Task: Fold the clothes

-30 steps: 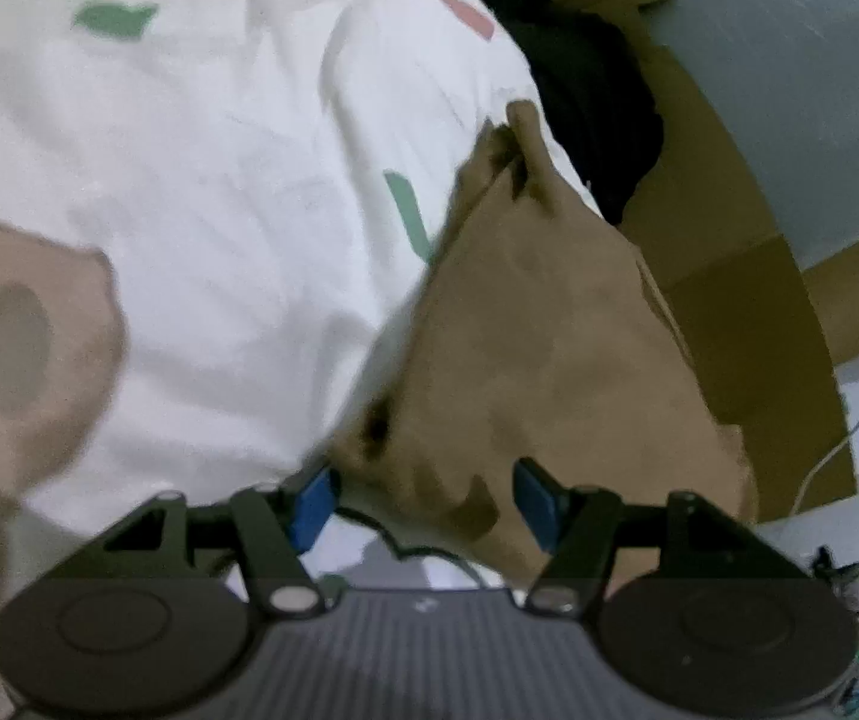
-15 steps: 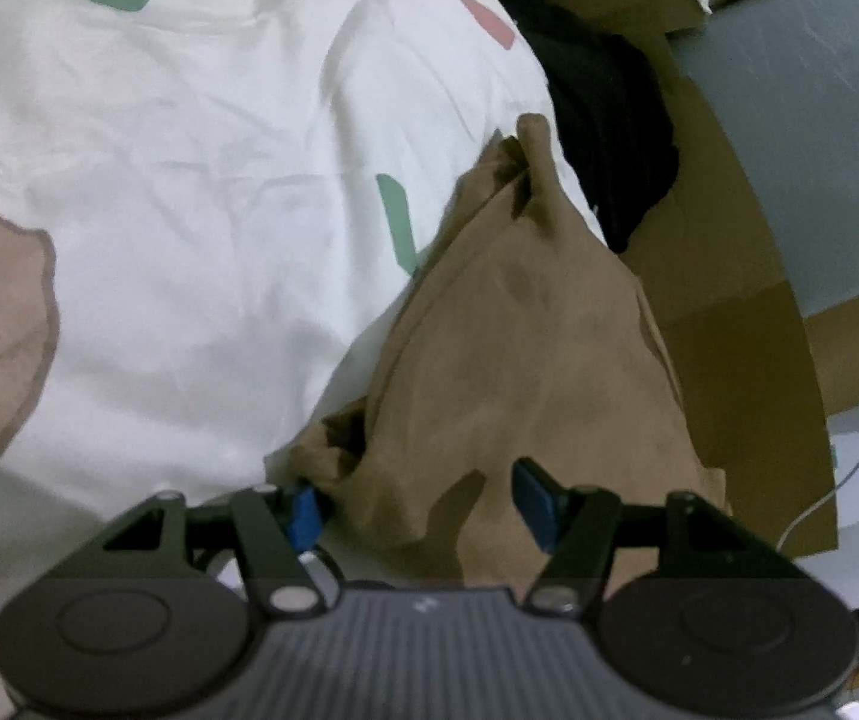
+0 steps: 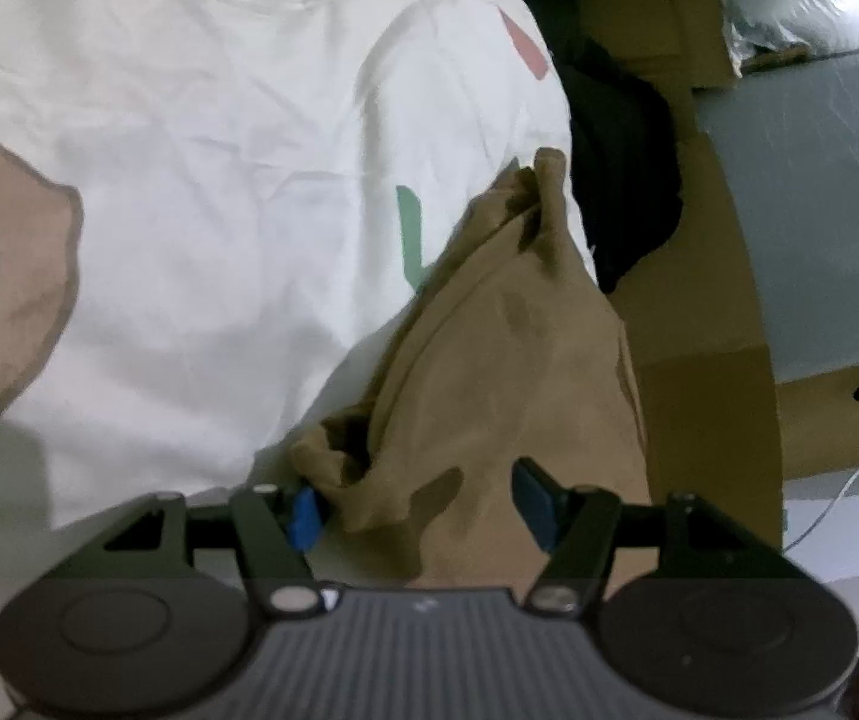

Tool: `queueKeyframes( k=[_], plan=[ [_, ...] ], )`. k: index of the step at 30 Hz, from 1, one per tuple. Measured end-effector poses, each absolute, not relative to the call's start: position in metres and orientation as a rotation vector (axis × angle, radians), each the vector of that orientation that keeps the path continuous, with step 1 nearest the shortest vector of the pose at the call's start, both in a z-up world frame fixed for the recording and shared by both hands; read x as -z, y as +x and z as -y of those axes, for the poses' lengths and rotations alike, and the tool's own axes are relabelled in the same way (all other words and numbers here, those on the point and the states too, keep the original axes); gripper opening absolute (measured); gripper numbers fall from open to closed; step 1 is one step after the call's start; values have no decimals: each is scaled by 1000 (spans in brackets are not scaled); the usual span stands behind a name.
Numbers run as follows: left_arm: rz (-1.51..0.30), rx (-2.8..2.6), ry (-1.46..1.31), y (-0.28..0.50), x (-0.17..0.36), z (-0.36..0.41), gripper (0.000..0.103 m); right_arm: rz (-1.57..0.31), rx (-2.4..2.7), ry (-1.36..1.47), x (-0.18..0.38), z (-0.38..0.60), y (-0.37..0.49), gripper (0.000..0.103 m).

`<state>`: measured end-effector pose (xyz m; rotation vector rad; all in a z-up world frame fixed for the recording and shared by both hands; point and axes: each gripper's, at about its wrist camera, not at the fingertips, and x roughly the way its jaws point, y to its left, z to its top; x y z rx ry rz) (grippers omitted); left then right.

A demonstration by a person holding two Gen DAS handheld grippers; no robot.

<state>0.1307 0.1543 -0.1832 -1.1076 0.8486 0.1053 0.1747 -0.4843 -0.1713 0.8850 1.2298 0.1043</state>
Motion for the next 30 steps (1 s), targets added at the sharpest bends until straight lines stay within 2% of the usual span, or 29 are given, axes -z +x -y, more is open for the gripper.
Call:
queueKeyframes(
  k=[5, 17, 25, 27, 29, 30],
  plan=[
    [-841, -111, -1151, 129, 190, -154, 66, -1253, -134, 898, 175, 490, 162, 64],
    [-849, -100, -1147, 135, 190, -149, 66, -1179, -99, 1095, 192, 487, 178, 64],
    [-837, -146, -1187, 135, 193, -145, 59, -1133, -48, 1032, 188, 478, 179, 63],
    [-832, -150, -1176, 135, 192, -145, 53, -1123, -43, 1016, 187, 476, 181, 62],
    [-832, -151, -1159, 134, 191, -144, 47, -1116, -39, 996, 186, 476, 182, 50],
    [-830, -153, -1159, 134, 191, -145, 36, -1113, -39, 982, 185, 477, 182, 39]
  ],
)
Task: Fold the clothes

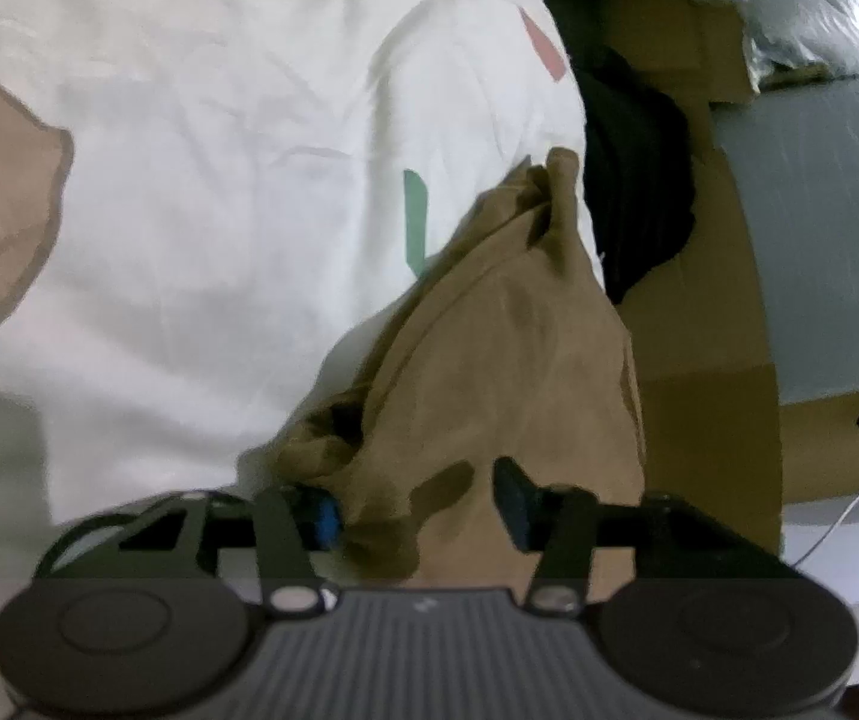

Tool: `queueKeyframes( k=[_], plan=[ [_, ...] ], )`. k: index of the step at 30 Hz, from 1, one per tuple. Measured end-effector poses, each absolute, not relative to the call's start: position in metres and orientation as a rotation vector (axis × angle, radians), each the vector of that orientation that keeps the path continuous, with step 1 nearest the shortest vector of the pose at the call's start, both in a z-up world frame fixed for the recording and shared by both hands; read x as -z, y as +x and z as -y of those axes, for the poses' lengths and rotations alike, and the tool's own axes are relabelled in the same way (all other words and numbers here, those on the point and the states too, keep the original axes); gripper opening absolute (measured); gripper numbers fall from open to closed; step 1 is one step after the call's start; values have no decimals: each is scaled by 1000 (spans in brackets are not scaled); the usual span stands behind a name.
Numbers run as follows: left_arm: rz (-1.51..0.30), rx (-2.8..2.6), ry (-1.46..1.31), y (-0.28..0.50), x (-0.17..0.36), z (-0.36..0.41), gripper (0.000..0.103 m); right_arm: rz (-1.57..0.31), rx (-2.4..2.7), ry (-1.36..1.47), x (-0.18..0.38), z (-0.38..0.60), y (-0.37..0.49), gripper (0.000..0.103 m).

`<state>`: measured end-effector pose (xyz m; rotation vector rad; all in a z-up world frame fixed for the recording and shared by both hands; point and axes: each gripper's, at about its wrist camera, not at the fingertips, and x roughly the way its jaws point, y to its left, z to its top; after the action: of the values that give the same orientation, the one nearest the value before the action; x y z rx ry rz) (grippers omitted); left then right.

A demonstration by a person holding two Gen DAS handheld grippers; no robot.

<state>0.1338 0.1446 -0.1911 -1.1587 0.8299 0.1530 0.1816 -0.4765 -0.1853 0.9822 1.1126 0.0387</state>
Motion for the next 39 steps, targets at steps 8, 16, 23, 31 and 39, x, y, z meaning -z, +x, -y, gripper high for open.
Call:
queueKeyframes(
  k=[8, 16, 23, 31, 39],
  plan=[
    [-784, -95, -1160, 140, 179, -148, 6, -1063, -123, 924, 170, 474, 180, 10],
    [-743, -84, -1190, 138, 162, -158, 6, -1050, -216, 905, 151, 473, 174, 9],
    [-672, -70, -1248, 122, 146, -174, 5, -1060, -281, 906, 137, 474, 161, 9],
    [-583, -115, -1248, 125, 122, -202, 5, -1150, -414, 975, 131, 446, 141, 8],
    [-594, -157, -1234, 118, 121, -223, 5, -1284, -485, 996, 150, 409, 105, 8]
  ],
)
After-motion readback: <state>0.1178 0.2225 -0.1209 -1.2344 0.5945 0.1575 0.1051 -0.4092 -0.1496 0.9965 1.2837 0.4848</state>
